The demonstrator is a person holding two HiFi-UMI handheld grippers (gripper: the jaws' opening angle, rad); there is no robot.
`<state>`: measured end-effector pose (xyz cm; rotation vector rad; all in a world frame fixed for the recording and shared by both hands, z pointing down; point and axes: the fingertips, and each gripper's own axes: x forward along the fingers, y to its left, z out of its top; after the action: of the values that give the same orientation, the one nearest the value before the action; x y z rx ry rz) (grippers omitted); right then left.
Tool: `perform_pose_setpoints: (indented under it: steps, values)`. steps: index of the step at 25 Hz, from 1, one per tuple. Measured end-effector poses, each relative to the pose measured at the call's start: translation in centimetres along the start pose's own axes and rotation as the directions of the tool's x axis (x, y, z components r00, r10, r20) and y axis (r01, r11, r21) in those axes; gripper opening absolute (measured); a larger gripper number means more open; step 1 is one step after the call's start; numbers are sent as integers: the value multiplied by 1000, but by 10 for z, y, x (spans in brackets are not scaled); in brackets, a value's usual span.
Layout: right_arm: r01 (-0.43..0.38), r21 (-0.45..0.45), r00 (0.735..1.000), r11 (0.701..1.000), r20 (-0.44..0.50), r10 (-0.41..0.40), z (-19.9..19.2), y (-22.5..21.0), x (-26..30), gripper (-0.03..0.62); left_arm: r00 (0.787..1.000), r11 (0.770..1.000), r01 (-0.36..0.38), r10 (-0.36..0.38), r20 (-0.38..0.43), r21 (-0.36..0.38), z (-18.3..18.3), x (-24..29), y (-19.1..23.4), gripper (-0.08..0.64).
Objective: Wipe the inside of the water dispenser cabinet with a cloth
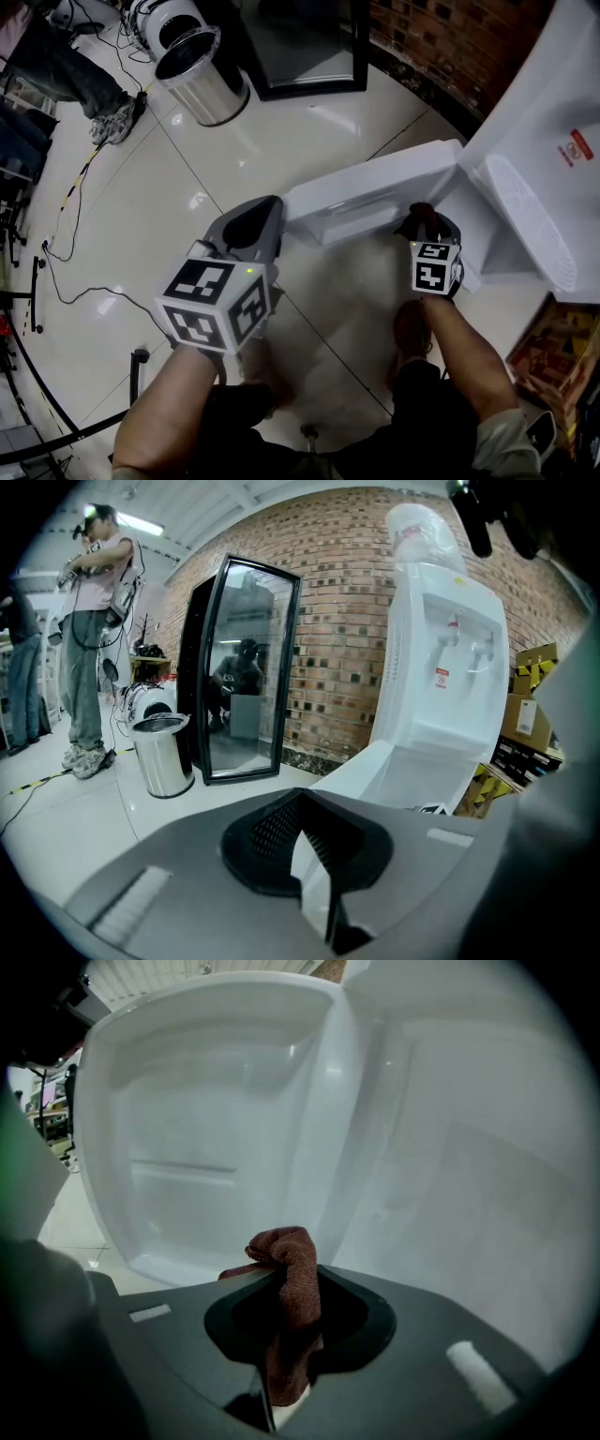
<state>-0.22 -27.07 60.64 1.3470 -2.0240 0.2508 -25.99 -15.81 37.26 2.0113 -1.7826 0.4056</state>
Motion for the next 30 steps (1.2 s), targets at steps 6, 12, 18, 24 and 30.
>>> perform_pose_setpoints:
  steps: [6, 12, 18, 24, 30]
  values:
    - [37, 31, 999, 999, -17, -36, -6, -20, 11, 81, 1000, 1000, -6, 6, 7, -3, 2, 0, 2, 0]
    - [-57, 14, 998, 998, -6, 58, -9, 9, 4, 81, 1000, 1000, -10, 10, 4, -6, 2, 1, 3, 0]
    - [-434, -216, 887, 875, 71, 457, 7, 140, -34, 83, 1000, 1000, -3, 3, 5, -10, 2, 1, 2, 0]
    - [-648, -521, 667, 556, -36, 744, -6, 259, -86, 84, 1000, 1000, 10, -10, 5, -17, 3, 1, 1, 0]
    - [-637, -546, 688, 545, -84, 720, -14, 277, -55, 84, 999, 999, 35, -35, 2, -34, 3, -1, -1, 0]
